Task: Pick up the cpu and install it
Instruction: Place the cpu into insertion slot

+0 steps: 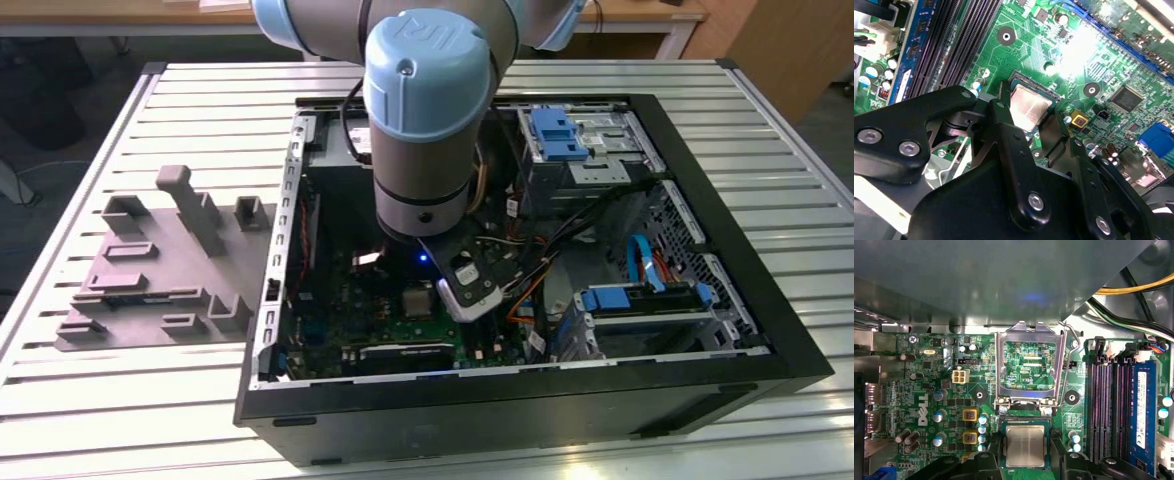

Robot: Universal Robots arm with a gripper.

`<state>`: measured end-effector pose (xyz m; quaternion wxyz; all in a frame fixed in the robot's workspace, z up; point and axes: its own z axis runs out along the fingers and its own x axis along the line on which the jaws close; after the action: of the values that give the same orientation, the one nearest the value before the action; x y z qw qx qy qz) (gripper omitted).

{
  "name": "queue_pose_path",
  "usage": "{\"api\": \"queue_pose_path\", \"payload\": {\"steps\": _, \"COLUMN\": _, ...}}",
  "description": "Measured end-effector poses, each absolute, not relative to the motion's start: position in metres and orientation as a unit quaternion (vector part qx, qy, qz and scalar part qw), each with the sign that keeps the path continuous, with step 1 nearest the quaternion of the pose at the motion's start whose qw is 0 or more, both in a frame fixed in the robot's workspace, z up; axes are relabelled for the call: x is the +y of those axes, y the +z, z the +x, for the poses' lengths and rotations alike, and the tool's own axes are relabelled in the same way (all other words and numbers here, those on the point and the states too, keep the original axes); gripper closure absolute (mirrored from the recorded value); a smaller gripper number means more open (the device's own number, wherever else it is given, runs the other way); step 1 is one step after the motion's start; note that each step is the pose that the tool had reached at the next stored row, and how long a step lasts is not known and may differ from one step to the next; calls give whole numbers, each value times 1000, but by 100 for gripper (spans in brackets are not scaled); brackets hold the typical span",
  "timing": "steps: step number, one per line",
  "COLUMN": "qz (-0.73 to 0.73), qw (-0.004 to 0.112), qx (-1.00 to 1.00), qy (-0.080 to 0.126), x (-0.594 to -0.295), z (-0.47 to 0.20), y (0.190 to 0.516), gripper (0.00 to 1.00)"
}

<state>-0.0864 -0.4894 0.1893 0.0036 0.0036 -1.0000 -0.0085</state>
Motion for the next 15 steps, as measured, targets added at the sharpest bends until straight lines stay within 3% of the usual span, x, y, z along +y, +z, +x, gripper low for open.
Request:
{"api": "queue_pose_path", "payload": {"steps": 2, "qz": 4, "qw": 4, "qx": -1000, "qy": -9, "x": -489, "z": -86, "y": 189, "gripper": 46}}
{"api": "queue_pose_path", "payload": {"steps": 9, "qz": 4, "qw": 4, "qx": -1000, "qy": -8, "x": -489, "z": -86, "y": 189, "gripper": 46}}
{"api": "queue_pose_path", "payload": {"steps": 15, "qz": 4, "qw": 4, "qx": -1000, "qy": -9, "x": -489, "z": -86, "y": 190, "gripper": 53}}
